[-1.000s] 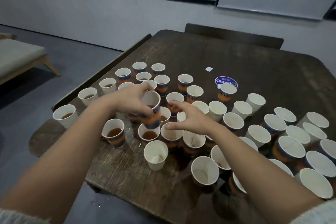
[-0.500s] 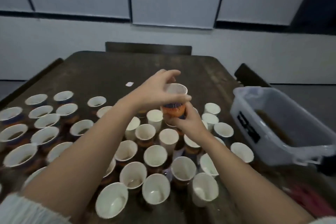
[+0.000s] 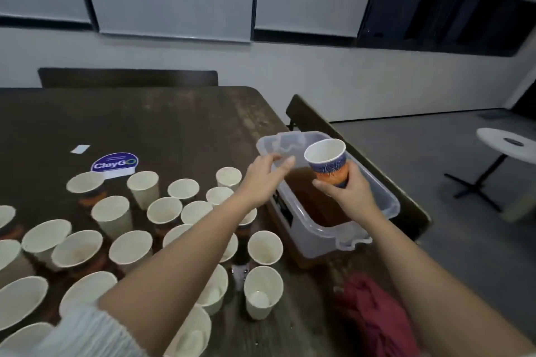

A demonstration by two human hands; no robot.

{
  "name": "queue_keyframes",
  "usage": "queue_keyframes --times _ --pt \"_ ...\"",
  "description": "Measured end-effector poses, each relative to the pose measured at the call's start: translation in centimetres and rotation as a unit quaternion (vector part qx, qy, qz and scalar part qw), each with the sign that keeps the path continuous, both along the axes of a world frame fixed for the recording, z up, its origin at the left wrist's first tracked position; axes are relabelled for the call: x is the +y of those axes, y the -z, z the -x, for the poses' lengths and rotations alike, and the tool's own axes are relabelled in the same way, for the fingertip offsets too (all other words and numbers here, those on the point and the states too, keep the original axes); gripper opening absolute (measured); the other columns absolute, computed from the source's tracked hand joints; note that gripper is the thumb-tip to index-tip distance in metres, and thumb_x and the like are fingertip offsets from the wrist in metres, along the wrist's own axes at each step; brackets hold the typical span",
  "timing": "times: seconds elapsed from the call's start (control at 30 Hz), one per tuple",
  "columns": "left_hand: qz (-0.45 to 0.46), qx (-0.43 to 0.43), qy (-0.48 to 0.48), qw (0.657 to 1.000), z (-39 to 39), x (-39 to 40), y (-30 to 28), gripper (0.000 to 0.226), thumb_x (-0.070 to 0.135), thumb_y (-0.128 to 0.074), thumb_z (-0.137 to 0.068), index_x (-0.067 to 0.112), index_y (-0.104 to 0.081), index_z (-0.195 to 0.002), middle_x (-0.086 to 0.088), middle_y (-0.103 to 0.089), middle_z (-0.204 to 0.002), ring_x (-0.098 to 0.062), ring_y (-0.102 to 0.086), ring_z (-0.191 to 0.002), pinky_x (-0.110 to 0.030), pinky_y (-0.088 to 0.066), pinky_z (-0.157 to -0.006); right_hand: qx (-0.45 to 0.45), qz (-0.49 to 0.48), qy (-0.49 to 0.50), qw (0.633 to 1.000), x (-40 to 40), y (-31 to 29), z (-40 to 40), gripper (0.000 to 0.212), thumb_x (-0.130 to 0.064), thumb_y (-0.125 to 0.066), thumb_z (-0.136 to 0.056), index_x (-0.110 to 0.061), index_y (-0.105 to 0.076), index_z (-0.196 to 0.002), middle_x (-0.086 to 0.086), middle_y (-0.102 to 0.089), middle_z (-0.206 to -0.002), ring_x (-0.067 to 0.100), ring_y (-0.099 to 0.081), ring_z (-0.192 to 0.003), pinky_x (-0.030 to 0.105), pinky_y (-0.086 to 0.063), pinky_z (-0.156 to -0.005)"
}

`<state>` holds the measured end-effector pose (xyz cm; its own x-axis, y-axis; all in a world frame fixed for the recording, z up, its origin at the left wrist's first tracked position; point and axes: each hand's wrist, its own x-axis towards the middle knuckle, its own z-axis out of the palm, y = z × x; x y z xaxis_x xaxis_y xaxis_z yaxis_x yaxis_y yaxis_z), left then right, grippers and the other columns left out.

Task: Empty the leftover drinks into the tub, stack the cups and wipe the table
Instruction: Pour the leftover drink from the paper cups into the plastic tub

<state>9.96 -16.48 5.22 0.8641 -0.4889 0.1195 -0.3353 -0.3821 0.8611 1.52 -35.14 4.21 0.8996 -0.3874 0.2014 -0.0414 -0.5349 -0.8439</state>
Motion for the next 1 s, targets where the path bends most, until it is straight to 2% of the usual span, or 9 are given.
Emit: queue_keyframes --times 0.1,0.17,0.23,0.4,0.6,0.8,1.0 --pt "-0.137 -0.042 -0.008 0.99 0.1 -2.4 3.2 0.064 0.053 -0.039 -0.098 0.014 -0.03 -0.149 -0.007 -0.026 -0.157 -0.024 -0.02 -0.145 -0.042 -0.02 -0.117 0.024 0.028 0.003 0.999 -2.9 1.4 0.2 0.059 -0.03 -0.082 -0.075 -0.025 -0.045 -0.121 -0.007 -0.057 -0.11 0.011 -0.057 -0.102 0.021 -0.044 -0.077" --pt "-0.224 -0.072 -0.01 0.972 0.5 -3.1 4.8 0.066 0.052 -0.03 -0.1 0.017 -0.014 -0.154 0.001 -0.004 -0.162 -0.022 -0.002 -0.149 -0.047 -0.009 -0.118 0.041 0.048 -0.004 0.998 -3.9 2.2 0.0 0.063 -0.03 -0.082 -0.075 -0.024 -0.045 -0.126 -0.007 -0.056 -0.112 0.011 -0.056 -0.105 0.02 -0.045 -0.08" --pt "-0.248 -0.076 -0.012 0.966 0.7 -3.6 6.1 0.063 0.051 -0.023 -0.102 0.021 -0.007 -0.154 0.006 0.007 -0.162 -0.021 0.008 -0.149 -0.051 -0.002 -0.117 0.052 0.065 -0.004 0.997 -4.6 2.7 -0.4 0.067 -0.032 -0.082 -0.075 -0.023 -0.044 -0.129 -0.009 -0.055 -0.113 0.01 -0.055 -0.105 0.024 -0.048 -0.085" --pt "-0.224 -0.101 -0.056 0.968 0.8 -4.2 7.5 0.055 0.042 -0.022 -0.103 0.022 -0.011 -0.154 0.007 0.005 -0.162 -0.019 0.005 -0.149 -0.051 -0.002 -0.118 0.062 0.088 -0.007 0.994 -6.0 3.4 -1.2 0.066 -0.04 -0.082 -0.074 -0.029 -0.044 -0.127 -0.012 -0.056 -0.111 0.01 -0.056 -0.106 0.035 -0.053 -0.092" --pt "-0.178 -0.091 -0.072 0.977 1.0 -4.3 8.4 0.053 0.041 -0.021 -0.103 0.027 -0.012 -0.153 0.011 0.002 -0.162 -0.019 -0.001 -0.149 -0.052 -0.004 -0.118 0.069 0.108 -0.019 0.992 -6.0 3.5 -1.4 0.061 -0.043 -0.08 -0.075 -0.033 -0.043 -0.122 -0.011 -0.055 -0.111 0.011 -0.056 -0.105 0.033 -0.053 -0.09" --pt "-0.158 -0.087 -0.072 0.981 1.1 -4.3 8.5 0.052 0.041 -0.021 -0.104 0.028 -0.012 -0.153 0.01 0.0 -0.162 -0.018 -0.005 -0.149 -0.052 -0.007 -0.119 0.057 0.128 -0.004 0.99 -6.0 3.6 -1.4 0.065 -0.044 -0.081 -0.073 -0.026 -0.047 -0.127 -0.01 -0.055 -0.109 0.01 -0.055 -0.101 0.028 -0.05 -0.084" --pt "-0.159 -0.088 -0.072 0.981 1.0 -4.3 8.6 0.053 0.042 -0.021 -0.103 0.027 -0.012 -0.153 0.009 -0.001 -0.162 -0.018 -0.006 -0.149 -0.054 -0.009 -0.119 0.062 0.146 0.006 0.987 -6.1 3.8 -1.5 0.067 -0.044 -0.081 -0.072 -0.024 -0.048 -0.127 -0.006 -0.057 -0.114 0.011 -0.055 -0.103 0.032 -0.052 -0.087"
